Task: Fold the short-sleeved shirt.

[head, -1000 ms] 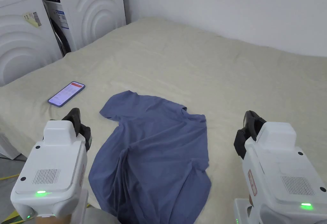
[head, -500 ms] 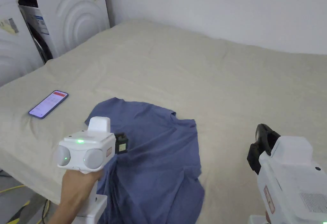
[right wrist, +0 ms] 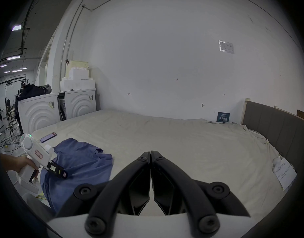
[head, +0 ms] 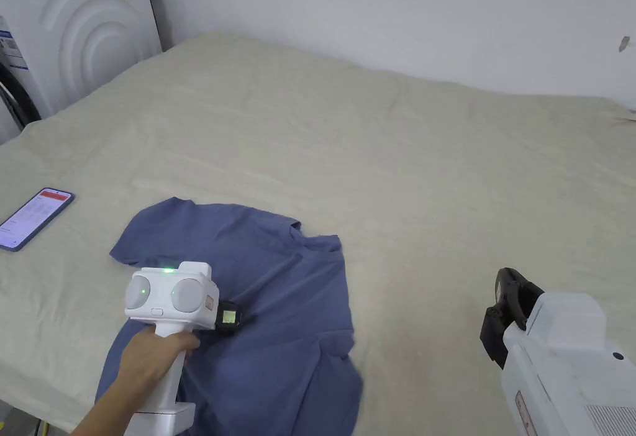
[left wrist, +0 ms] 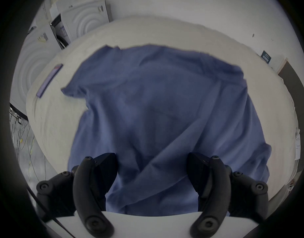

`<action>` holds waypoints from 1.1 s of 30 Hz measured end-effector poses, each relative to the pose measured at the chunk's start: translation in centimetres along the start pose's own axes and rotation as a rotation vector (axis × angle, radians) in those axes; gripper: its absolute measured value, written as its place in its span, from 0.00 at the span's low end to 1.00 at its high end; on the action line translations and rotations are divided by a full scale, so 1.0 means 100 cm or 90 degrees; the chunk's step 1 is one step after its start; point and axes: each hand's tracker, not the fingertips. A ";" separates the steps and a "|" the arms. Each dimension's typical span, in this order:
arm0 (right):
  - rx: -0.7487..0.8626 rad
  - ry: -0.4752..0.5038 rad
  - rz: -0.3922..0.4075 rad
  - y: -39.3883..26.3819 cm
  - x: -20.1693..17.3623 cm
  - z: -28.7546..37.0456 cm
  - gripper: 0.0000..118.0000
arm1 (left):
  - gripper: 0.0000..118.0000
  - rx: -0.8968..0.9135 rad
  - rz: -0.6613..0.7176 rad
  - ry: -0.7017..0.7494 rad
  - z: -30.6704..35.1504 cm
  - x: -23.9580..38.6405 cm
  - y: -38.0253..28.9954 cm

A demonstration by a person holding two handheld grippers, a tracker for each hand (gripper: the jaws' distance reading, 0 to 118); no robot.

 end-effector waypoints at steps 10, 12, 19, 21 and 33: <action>-0.007 -0.020 -0.017 -0.003 0.018 0.009 0.00 | 0.02 0.036 0.018 -0.021 0.018 -0.005 -0.003; -0.005 -0.023 -0.019 -0.003 0.022 0.013 0.00 | 0.00 0.063 0.042 -0.048 0.025 -0.009 -0.006; 0.009 -0.039 -0.029 0.000 0.042 0.031 0.00 | 0.00 0.190 0.163 -0.214 0.099 -0.017 0.007; 0.015 -0.044 -0.033 0.001 0.049 0.037 0.00 | 0.00 0.216 0.152 -0.245 0.120 -0.005 0.015; 0.054 -0.126 -0.051 0.007 0.103 0.088 0.00 | 0.00 0.314 -0.085 -0.387 0.228 0.165 0.072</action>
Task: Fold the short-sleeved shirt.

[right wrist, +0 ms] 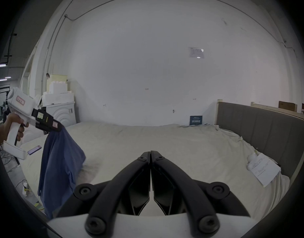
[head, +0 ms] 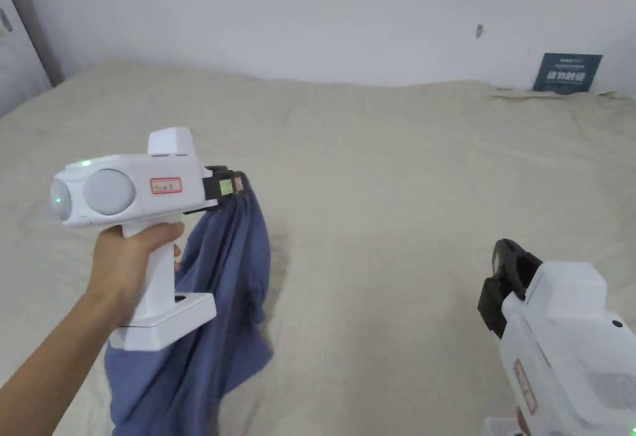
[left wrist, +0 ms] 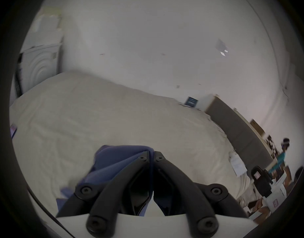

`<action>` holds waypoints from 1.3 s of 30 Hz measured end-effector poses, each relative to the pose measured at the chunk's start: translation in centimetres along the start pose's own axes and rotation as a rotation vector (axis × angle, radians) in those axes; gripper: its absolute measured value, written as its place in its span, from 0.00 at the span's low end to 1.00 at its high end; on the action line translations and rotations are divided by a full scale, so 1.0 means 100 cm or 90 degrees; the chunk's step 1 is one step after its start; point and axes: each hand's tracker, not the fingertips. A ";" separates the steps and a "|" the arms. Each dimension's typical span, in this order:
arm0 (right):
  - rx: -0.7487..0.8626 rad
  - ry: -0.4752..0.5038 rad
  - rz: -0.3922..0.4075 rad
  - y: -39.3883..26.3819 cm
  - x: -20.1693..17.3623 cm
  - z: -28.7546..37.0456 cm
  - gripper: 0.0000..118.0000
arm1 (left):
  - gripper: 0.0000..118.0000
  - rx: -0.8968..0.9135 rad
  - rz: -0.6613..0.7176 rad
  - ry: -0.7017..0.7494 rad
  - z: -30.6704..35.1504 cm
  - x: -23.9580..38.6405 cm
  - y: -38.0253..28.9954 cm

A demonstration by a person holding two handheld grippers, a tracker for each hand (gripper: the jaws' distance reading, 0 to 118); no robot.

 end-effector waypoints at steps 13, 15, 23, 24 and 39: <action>0.028 -0.131 -0.013 0.006 0.081 0.041 0.00 | 0.00 -0.009 -0.139 -0.215 -0.049 0.175 0.014; 0.028 -0.149 -0.016 0.005 0.090 0.046 0.00 | 0.00 -0.018 -0.152 -0.236 -0.057 0.189 0.010; 0.018 -0.187 -0.021 -0.006 0.112 0.055 0.00 | 0.00 -0.110 -0.167 -0.259 -0.098 0.204 -0.026; 0.015 -0.188 -0.023 -0.005 0.111 0.056 0.00 | 0.00 -0.124 -0.172 -0.251 -0.105 0.202 -0.034; -0.015 -0.172 -0.030 -0.022 0.112 0.045 0.00 | 0.00 -0.417 -0.212 -0.082 -0.202 0.149 -0.193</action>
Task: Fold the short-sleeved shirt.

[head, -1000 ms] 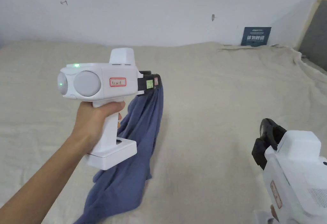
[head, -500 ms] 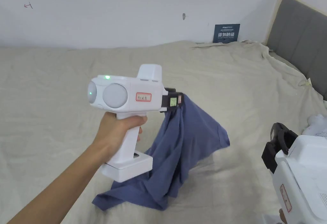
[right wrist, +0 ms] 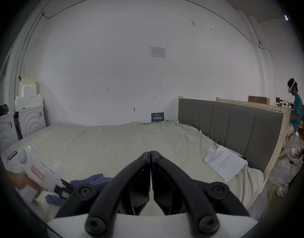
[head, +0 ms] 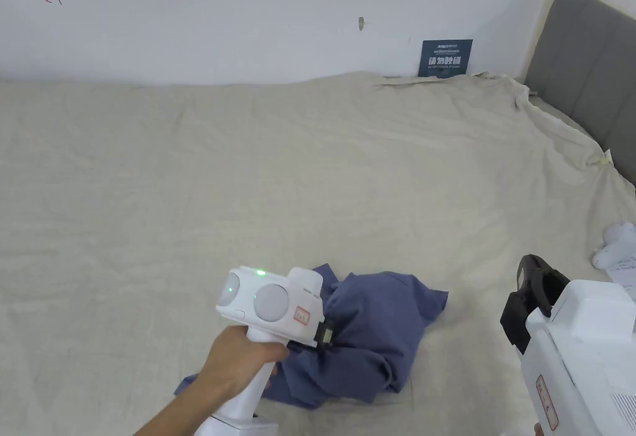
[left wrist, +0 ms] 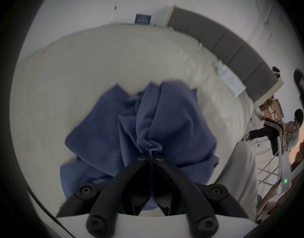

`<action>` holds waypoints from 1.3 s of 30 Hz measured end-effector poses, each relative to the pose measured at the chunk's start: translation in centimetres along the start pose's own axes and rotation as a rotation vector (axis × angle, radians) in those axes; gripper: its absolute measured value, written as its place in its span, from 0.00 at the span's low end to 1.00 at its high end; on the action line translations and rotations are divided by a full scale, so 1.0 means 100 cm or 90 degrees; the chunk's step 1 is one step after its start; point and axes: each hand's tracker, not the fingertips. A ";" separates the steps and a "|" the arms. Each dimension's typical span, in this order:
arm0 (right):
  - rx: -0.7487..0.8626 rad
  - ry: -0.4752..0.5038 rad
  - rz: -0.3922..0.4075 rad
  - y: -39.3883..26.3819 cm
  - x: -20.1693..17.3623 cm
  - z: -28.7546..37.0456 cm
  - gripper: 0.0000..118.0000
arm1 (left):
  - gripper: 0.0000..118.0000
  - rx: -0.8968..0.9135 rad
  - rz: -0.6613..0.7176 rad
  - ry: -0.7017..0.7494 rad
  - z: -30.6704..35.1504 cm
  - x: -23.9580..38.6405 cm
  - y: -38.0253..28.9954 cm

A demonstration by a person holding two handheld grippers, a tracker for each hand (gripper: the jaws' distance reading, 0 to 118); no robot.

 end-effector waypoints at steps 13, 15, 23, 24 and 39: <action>-0.001 0.007 0.005 0.002 -0.001 0.004 0.00 | 0.85 0.055 0.012 0.059 0.010 0.005 -0.005; 0.002 0.009 0.006 0.005 -0.002 0.006 0.00 | 1.00 0.098 0.025 0.071 0.025 0.004 -0.004; 0.021 0.018 0.011 0.017 -0.012 0.010 0.00 | 1.00 0.331 0.042 0.076 0.117 -0.005 -0.015; 0.023 0.020 0.011 0.018 -0.014 0.010 0.00 | 1.00 0.352 0.040 0.084 0.128 -0.007 -0.019; 0.049 0.049 0.019 0.025 -0.032 0.005 0.00 | 0.95 0.642 0.041 0.373 0.208 -0.033 -0.108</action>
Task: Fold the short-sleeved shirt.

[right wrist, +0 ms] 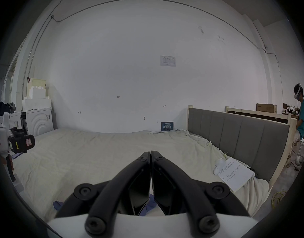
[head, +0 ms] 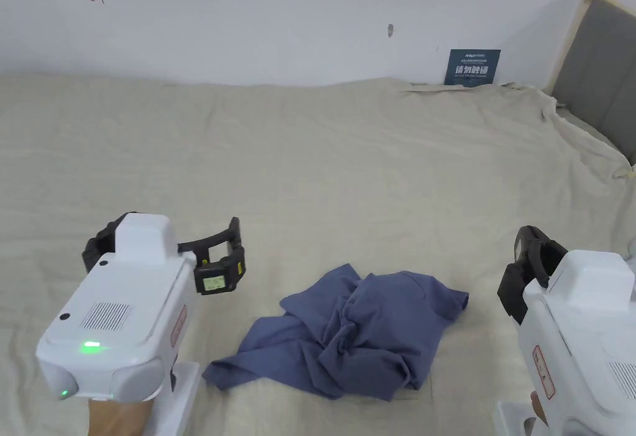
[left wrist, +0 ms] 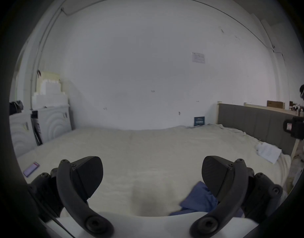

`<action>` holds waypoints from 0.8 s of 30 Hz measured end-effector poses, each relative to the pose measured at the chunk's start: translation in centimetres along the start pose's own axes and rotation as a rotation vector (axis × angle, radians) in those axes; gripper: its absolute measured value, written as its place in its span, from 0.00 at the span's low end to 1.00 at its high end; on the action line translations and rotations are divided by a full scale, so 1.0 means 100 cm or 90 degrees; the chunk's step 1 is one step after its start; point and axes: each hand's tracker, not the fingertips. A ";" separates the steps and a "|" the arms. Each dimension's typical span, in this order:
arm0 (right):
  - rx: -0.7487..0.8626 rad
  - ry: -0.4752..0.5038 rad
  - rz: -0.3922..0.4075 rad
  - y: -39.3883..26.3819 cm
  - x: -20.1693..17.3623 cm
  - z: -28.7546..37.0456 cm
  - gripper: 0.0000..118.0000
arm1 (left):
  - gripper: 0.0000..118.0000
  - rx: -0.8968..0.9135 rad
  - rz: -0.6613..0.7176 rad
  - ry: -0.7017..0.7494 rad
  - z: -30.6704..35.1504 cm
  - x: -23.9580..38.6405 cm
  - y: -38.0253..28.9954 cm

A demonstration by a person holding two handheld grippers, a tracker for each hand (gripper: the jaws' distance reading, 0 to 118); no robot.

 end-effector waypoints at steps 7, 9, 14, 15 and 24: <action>0.003 0.006 -0.002 0.000 -0.007 0.003 0.00 | 0.21 0.018 -0.008 0.044 0.011 -0.015 -0.017; 0.002 0.006 0.000 -0.001 -0.009 0.003 0.00 | 0.07 0.015 -0.016 0.053 0.009 -0.017 -0.023; 0.002 0.006 0.002 -0.003 -0.009 0.002 0.00 | 0.00 0.002 0.008 0.059 0.007 -0.020 -0.030; 0.002 0.006 0.002 -0.003 -0.009 0.002 0.00 | 0.00 -0.001 0.004 0.066 0.007 -0.019 -0.031; 0.000 0.008 0.002 -0.005 -0.010 0.000 0.00 | 0.00 -0.016 0.000 0.054 0.004 -0.016 -0.030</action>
